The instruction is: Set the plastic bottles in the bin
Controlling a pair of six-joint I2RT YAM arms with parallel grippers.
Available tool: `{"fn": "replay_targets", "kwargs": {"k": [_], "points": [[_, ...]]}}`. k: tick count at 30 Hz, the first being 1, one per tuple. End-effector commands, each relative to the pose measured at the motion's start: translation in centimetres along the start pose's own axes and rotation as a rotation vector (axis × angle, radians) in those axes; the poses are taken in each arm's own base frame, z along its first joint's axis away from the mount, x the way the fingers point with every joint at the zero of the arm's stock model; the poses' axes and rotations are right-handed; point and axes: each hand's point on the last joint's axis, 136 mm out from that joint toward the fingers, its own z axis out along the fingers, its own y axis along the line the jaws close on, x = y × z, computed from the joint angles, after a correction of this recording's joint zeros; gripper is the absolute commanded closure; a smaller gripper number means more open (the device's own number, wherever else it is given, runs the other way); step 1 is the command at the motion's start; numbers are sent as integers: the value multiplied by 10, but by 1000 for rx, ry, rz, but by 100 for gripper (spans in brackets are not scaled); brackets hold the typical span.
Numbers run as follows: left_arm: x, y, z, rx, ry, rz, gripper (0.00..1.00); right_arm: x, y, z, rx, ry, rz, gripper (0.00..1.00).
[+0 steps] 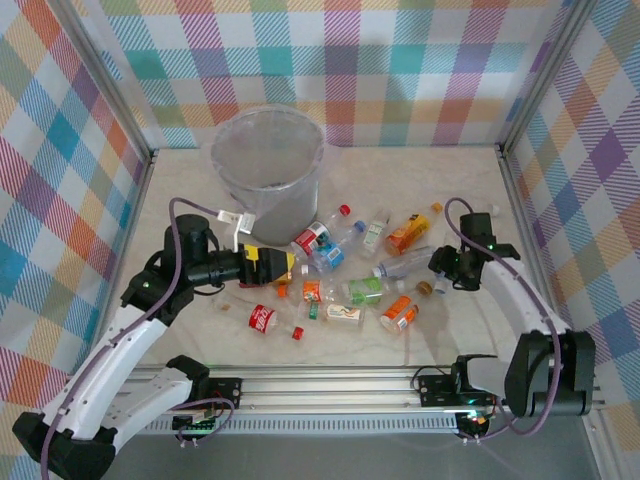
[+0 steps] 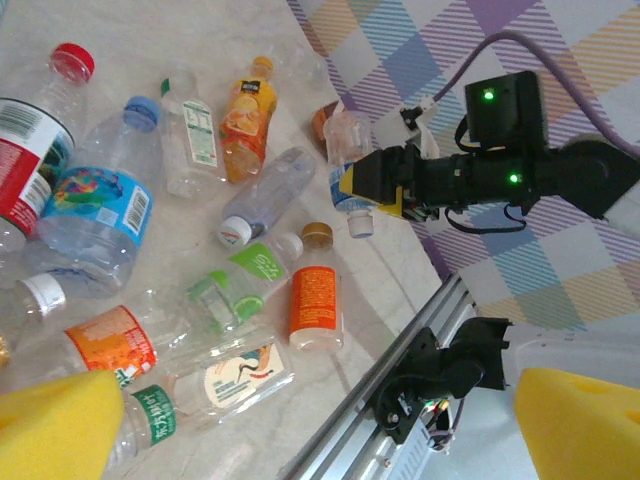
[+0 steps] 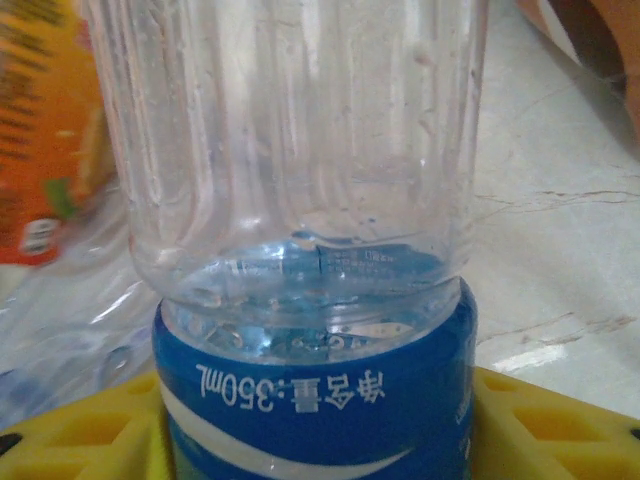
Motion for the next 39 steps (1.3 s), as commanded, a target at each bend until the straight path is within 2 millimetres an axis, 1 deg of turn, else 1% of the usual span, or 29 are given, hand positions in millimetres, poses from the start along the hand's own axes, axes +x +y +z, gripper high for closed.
{"fn": "replay_targets", "kwargs": {"k": [1, 4, 8, 9, 13, 16, 18, 21, 23, 26, 31, 34, 39], "points": [[-5, -10, 9, 36, -5, -33, 0, 0, 30, -16, -169, -34, -58, 43], [-10, -16, 20, 50, -1, -66, 0, 2, 61, -33, -320, -57, -120, 44], [-15, -16, 39, 56, 6, -117, 0, 12, 102, -59, -498, -90, -230, 44], [-22, -20, 43, 70, -19, -105, 0, 14, 113, -66, -545, -97, -253, 44], [-33, -27, 61, 101, -32, -92, 0, 27, 145, -92, -710, -70, -312, 45], [-44, -39, 71, 161, -46, -81, 0, 38, 166, -110, -831, -27, -346, 45], [-51, -42, 76, 172, -62, -75, 0, 47, 177, -122, -903, 2, -373, 45], [-59, -47, 84, 190, -69, -78, 0, 60, 192, -141, -1006, 47, -406, 45], [-62, -54, 92, 212, -63, -75, 0, 68, 202, -154, -1073, 78, -429, 45], [-60, -59, 102, 218, -48, -57, 0, 79, 212, -168, -1139, 113, -464, 44], [-58, -73, 109, 271, -29, -34, 0, 90, 224, -188, -1233, 152, -495, 44], [-54, -83, 111, 312, -13, -15, 0, 95, 230, -193, -1260, 172, -507, 44], [-53, -94, 108, 347, -11, -5, 2, 99, 236, -197, -1299, 193, -521, 45]]}}
